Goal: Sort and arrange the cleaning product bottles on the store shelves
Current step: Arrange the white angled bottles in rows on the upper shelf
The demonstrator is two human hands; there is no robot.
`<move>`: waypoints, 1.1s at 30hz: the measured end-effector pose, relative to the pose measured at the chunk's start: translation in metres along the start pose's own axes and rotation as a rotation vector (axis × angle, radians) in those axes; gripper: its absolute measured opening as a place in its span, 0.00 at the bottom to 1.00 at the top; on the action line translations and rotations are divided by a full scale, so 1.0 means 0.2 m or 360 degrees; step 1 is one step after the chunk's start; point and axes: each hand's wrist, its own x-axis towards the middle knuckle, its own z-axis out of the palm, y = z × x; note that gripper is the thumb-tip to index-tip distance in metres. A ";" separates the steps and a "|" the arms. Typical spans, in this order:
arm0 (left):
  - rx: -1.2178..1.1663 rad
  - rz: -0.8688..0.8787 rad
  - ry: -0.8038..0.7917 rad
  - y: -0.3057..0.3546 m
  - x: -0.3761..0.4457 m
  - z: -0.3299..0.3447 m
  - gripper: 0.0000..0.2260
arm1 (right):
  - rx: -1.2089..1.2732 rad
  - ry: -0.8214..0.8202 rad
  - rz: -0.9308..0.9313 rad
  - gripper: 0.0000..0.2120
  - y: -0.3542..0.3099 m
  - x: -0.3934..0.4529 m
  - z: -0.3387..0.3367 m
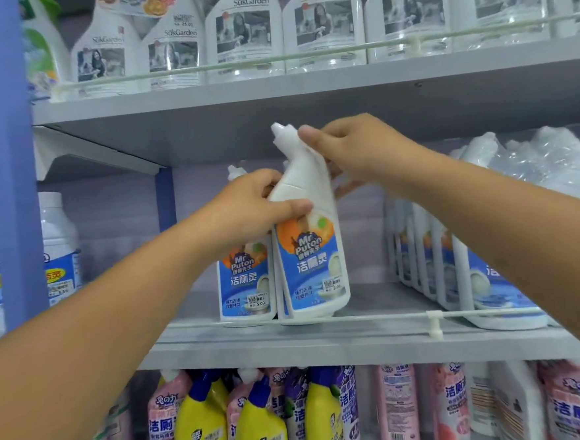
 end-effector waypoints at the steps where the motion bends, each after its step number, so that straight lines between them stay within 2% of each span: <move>1: -0.0087 0.0003 0.0007 -0.02 -0.01 -0.05 0.15 | 0.0049 -0.0018 0.0040 0.20 0.01 0.01 0.00; 4: -0.0260 -0.0004 0.0018 -0.08 -0.02 -0.17 0.13 | -0.0116 -0.0031 0.0087 0.18 0.08 0.03 0.03; 9: -0.0248 -0.0068 -0.0104 -0.21 -0.04 -0.30 0.12 | -0.0256 -0.0074 0.0176 0.29 0.16 0.07 0.11; 13: -0.0238 -0.0103 -0.0138 -0.31 -0.07 -0.31 0.11 | -0.0334 -0.0160 0.0193 0.29 0.17 0.07 0.15; 16: -0.0107 -0.0046 -0.0088 -0.37 -0.07 -0.29 0.10 | -0.0306 -0.0203 0.0224 0.29 0.18 0.07 0.18; 21: -0.0137 -0.0060 -0.0021 -0.43 -0.06 -0.24 0.08 | -0.0301 -0.0292 0.0298 0.32 0.19 0.05 0.22; 26: -0.0170 -0.0032 -0.0038 -0.45 -0.09 -0.23 0.09 | -0.0121 -0.0298 0.0404 0.27 0.24 0.02 0.28; 33: -0.0083 0.0020 0.0022 -0.45 -0.09 -0.19 0.09 | -0.0154 -0.0259 0.0420 0.27 0.22 0.03 0.29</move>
